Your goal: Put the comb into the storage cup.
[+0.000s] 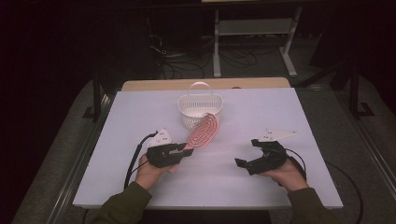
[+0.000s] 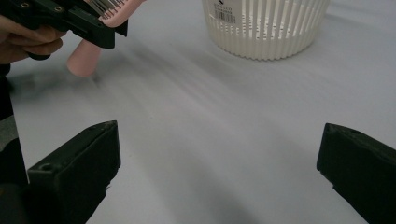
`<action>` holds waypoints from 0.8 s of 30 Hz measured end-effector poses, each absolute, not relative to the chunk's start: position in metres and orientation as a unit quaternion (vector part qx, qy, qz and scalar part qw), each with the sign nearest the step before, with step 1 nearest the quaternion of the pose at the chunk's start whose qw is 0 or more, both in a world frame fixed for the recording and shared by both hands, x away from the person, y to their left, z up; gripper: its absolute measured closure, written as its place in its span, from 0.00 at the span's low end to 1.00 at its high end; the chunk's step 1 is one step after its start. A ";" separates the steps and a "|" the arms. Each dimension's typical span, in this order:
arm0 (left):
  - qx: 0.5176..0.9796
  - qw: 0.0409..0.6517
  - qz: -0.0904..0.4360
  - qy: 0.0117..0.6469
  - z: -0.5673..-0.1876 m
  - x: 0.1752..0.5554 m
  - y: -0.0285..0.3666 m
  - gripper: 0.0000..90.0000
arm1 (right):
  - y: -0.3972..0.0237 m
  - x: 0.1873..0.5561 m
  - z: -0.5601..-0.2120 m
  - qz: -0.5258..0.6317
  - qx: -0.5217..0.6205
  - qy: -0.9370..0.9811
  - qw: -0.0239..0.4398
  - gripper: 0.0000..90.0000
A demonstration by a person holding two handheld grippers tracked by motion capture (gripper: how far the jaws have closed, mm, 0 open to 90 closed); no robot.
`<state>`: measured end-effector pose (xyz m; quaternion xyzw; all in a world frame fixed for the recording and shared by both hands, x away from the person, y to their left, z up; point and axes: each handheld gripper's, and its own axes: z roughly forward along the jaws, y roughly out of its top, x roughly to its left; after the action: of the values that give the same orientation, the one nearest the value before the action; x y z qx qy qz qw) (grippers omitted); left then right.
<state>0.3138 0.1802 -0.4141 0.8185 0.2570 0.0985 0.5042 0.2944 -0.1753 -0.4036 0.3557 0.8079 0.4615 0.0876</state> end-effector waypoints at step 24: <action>0.809 0.516 0.104 0.262 -0.412 0.310 0.181 0.78 | -0.150 0.318 -0.385 0.482 0.340 0.805 0.061 0.00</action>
<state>0.3101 0.1812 -0.4118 0.8089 0.2621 0.1042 0.5159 0.3180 -0.1504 -0.3850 0.3402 0.8048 0.4825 0.0611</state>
